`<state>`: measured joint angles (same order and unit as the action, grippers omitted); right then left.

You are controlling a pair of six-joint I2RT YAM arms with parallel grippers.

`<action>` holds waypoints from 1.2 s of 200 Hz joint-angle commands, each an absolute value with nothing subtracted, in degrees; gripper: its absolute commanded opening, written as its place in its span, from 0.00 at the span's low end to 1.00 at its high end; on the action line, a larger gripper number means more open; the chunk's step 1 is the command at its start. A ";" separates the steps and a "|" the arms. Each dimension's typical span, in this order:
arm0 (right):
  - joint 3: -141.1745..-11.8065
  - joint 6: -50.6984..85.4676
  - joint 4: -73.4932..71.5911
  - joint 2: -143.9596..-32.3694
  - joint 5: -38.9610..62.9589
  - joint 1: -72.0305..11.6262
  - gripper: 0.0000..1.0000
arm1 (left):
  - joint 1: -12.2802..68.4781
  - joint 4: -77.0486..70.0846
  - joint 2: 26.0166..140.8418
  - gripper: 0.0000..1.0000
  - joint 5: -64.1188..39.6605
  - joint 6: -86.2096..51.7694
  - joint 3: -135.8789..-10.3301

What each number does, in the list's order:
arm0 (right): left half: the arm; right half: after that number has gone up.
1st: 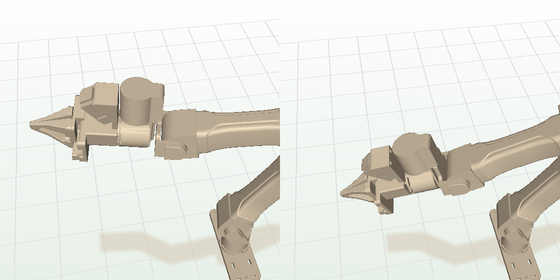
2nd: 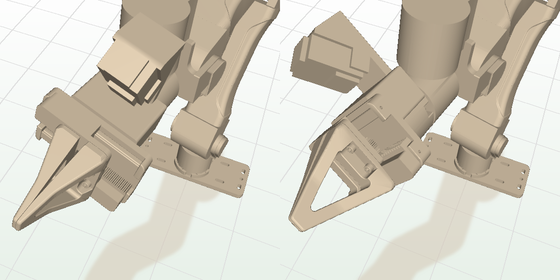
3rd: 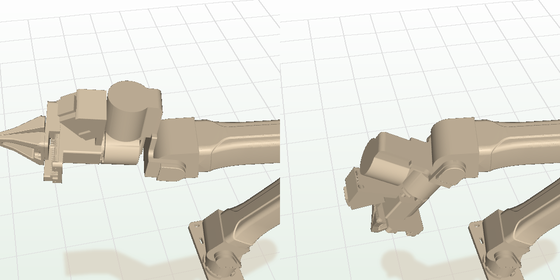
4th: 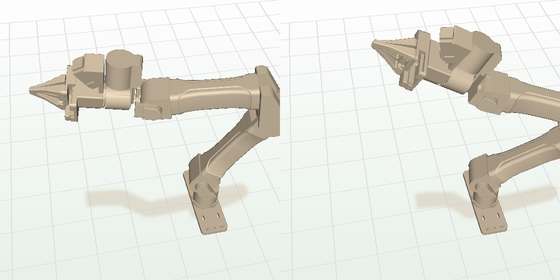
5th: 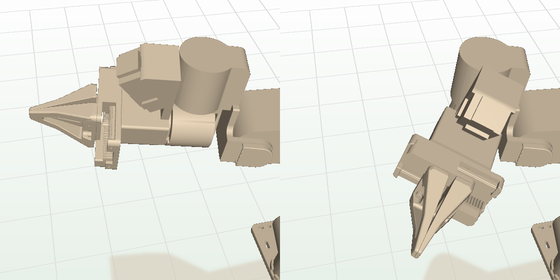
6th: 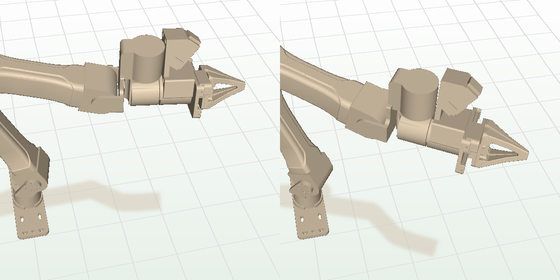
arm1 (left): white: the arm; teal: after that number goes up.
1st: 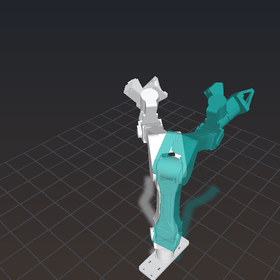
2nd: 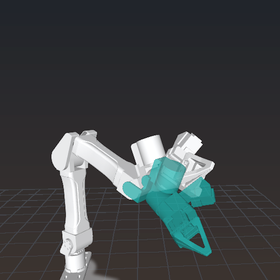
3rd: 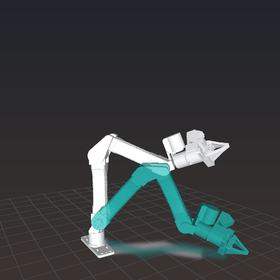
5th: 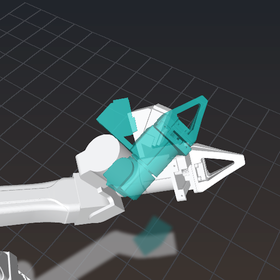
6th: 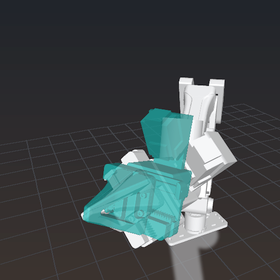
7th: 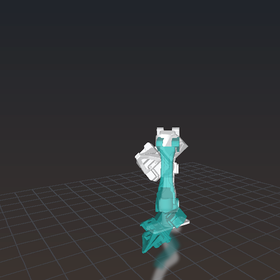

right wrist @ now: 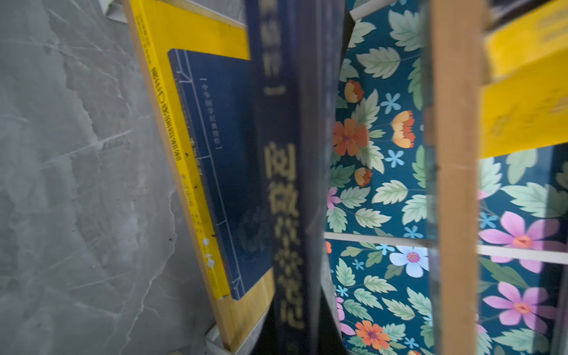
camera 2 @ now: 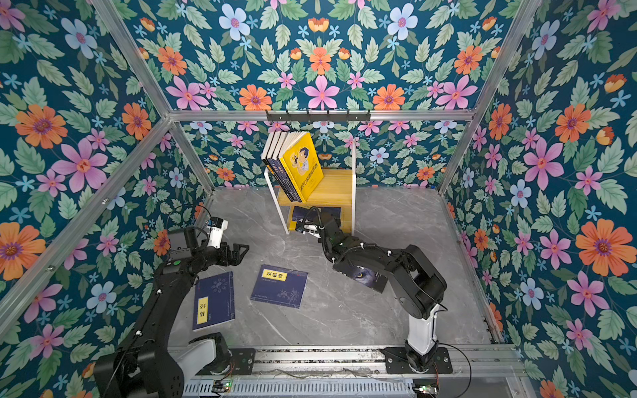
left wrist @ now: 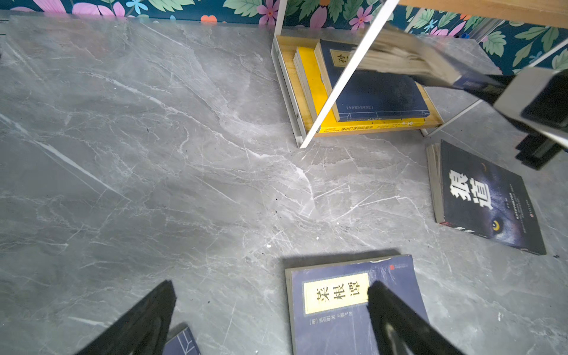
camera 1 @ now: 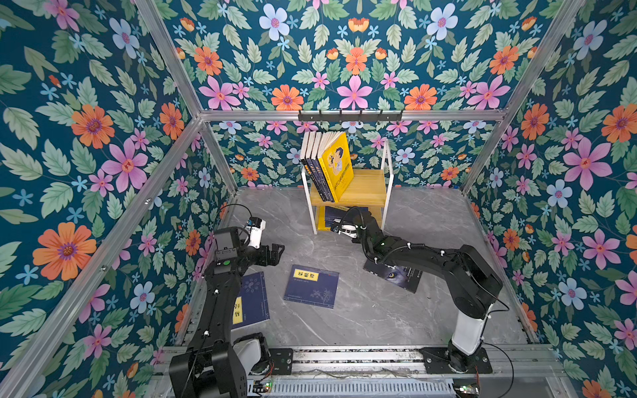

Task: Stacking books/files
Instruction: Place the book on the bookshelf.

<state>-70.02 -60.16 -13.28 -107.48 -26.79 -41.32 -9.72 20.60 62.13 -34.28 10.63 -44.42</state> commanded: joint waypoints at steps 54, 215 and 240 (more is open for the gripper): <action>-78.57 -51.69 8.70 -111.71 -18.93 -41.10 0.40 | -9.76 20.13 62.55 1.00 -34.72 10.81 -45.00; -86.77 -49.13 13.05 -116.53 -21.47 -38.58 0.06 | -9.67 20.04 62.62 1.00 -35.78 10.42 -44.74; -88.99 -49.84 14.08 -117.82 -21.00 -38.58 0.08 | -9.67 20.21 62.84 1.00 -35.55 10.29 -45.18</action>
<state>-87.42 -48.49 14.44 -117.01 -21.34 -38.54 -9.63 20.60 62.74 -35.07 10.41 -44.77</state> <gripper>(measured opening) 0.096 0.997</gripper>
